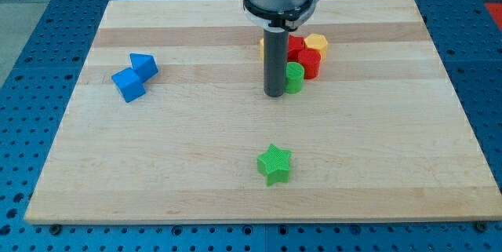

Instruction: Push the green star into the green circle

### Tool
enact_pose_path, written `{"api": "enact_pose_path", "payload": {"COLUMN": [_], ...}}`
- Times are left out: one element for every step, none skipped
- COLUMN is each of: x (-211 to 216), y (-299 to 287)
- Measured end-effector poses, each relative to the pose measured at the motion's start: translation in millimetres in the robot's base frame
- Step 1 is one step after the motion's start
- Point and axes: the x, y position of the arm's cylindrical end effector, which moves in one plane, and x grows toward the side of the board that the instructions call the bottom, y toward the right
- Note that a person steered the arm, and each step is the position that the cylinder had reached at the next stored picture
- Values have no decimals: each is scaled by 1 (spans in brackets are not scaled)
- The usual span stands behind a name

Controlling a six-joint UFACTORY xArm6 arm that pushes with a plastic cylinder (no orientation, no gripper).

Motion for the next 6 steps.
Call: {"api": "enact_pose_path", "payload": {"x": [11, 26, 37, 41, 41, 50], "y": [-9, -26, -39, -46, -46, -58]}}
